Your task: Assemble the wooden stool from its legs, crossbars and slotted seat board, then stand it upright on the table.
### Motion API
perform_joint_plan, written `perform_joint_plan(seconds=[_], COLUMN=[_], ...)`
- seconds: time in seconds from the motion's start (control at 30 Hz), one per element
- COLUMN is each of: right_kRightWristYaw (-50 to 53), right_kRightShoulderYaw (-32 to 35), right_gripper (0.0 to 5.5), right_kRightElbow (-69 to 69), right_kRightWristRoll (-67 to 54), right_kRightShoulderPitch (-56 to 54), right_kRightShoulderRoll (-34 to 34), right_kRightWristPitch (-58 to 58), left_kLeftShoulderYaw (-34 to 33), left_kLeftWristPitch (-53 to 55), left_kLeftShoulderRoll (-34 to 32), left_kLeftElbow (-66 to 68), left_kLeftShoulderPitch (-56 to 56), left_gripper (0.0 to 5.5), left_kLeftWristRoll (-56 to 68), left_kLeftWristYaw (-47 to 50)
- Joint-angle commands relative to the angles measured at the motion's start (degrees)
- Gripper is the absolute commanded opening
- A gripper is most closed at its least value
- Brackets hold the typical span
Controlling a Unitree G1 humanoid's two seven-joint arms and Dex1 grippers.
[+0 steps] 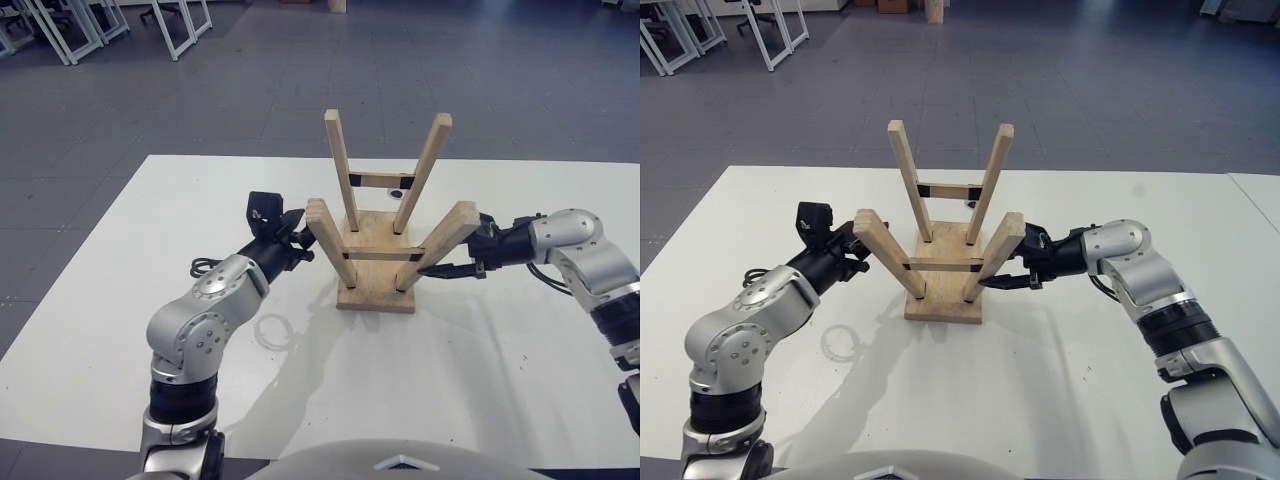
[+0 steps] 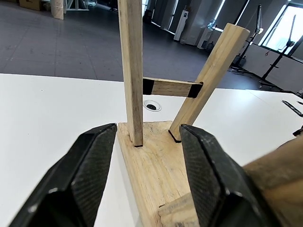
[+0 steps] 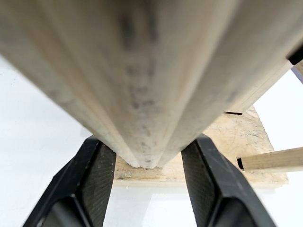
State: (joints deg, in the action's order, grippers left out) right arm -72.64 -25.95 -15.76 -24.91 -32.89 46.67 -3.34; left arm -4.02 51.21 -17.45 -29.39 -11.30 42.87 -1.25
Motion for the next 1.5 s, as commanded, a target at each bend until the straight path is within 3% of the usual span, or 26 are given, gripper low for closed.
perform_joint_plan(seconds=[0.03, 0.33, 0.37, 0.67, 0.83, 1.0, 1.1, 1.23, 1.4, 1.5], right_kRightWristYaw=[-1.69, -1.65, -1.45, -0.48, 0.11, 10.28, 20.98, 30.58, 45.81, 50.67], right_kRightShoulderYaw=[-10.85, -7.39, -6.44, 1.19, 3.05, 8.41, 20.06, 34.25, 50.78, 54.68], right_gripper=[2.02, 2.02, 2.38, 3.67, 4.47, 4.47, 4.47, 3.90, 2.97, 2.71], right_kRightElbow=[-3.44, -3.77, -4.36, -8.72, -7.44, -3.36, 8.81, 29.20, 46.58, 51.80], right_kRightWristRoll=[13.17, 12.45, 12.03, 14.98, 19.62, 25.98, 19.90, 6.00, -3.86, -5.33], right_kRightShoulderPitch=[4.95, -0.74, -1.87, -6.68, -3.79, -1.48, -1.32, -2.57, -11.35, -14.95], right_kRightShoulderRoll=[-5.00, -8.96, -9.47, -12.10, -6.93, -1.57, -5.28, -14.31, -35.04, -44.80], right_kRightWristPitch=[-4.45, -5.78, -6.62, -7.53, -5.72, -10.60, -26.33, -51.04, -76.14, -84.65], left_kLeftShoulderYaw=[-2.44, -4.17, -4.02, -4.02, -2.62, -0.14, 2.13, 3.82, 3.63, 3.54], left_kLeftWristPitch=[-1.14, -2.12, -2.22, -1.99, -1.44, -1.75, -2.06, -1.70, -1.93, -2.15], left_kLeftShoulderRoll=[-1.75, -1.73, -1.52, -1.31, -3.34, -5.72, -6.78, -5.70, -3.21, -1.96], left_kLeftElbow=[1.87, 3.79, 3.89, 3.94, 3.94, 5.49, 6.69, 6.51, 6.17, 6.48], left_kLeftShoulderPitch=[-0.04, 1.30, 1.46, 2.76, 3.96, 5.24, 6.98, 9.62, 11.15, 11.21], left_gripper=[2.50, 2.50, 2.50, 2.50, 2.50, 2.50, 2.50, 2.50, 2.50, 2.50], left_kLeftWristRoll=[0.27, -2.05, -2.35, -3.52, -6.56, -12.29, -16.62, -19.24, -20.03, -20.58], left_kLeftWristYaw=[-4.20, -5.84, -5.88, -6.87, -6.87, -6.94, -6.52, -6.00, -5.58, -5.35])
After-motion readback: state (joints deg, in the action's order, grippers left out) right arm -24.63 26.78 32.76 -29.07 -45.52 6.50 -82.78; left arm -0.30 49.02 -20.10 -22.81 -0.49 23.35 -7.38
